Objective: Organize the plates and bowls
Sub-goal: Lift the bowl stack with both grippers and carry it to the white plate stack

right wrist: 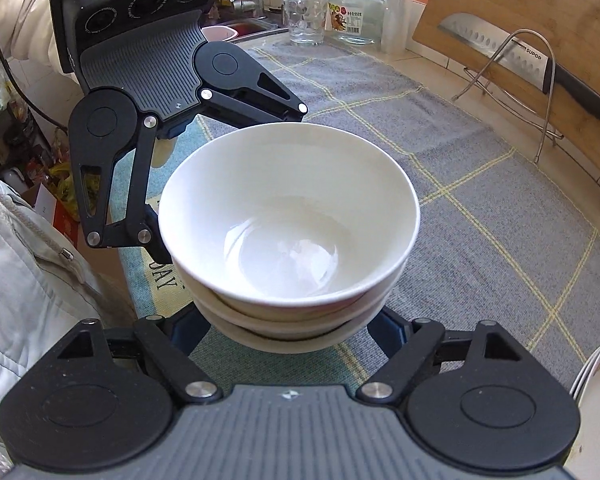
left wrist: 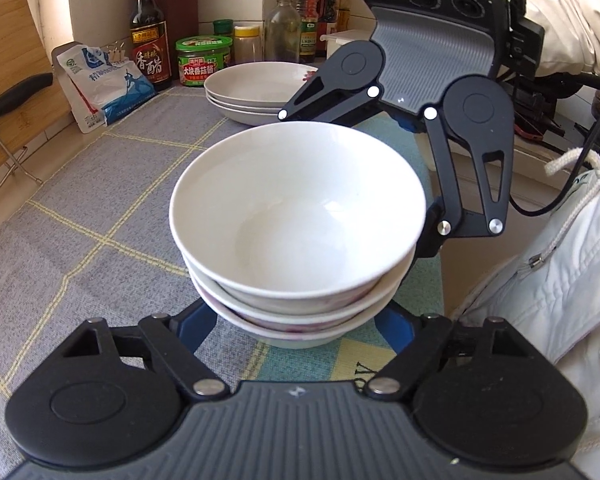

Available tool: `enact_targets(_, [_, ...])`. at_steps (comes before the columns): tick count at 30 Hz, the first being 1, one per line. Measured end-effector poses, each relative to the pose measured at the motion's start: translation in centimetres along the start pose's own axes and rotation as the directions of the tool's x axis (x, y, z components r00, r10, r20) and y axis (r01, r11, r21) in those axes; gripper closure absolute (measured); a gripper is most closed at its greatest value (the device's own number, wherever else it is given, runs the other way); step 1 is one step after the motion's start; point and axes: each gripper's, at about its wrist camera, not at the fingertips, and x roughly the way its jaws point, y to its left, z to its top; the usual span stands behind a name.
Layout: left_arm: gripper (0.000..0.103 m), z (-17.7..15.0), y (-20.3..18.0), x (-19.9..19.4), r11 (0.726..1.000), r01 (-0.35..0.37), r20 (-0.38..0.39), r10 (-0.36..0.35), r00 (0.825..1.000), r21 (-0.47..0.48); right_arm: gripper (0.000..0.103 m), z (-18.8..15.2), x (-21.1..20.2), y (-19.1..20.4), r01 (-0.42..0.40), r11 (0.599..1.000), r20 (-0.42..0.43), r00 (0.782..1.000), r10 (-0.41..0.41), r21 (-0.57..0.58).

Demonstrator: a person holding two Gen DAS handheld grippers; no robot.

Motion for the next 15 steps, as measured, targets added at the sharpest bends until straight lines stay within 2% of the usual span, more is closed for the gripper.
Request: enact_targets(15, [0.018,0.28,-0.12,0.05,1.0,0.007,-0.008,-0.007,1.0,0.017,0.016,0.3,-0.21,0.18,0.007,1.0,-0.022,1.0,-0.007,-0.002])
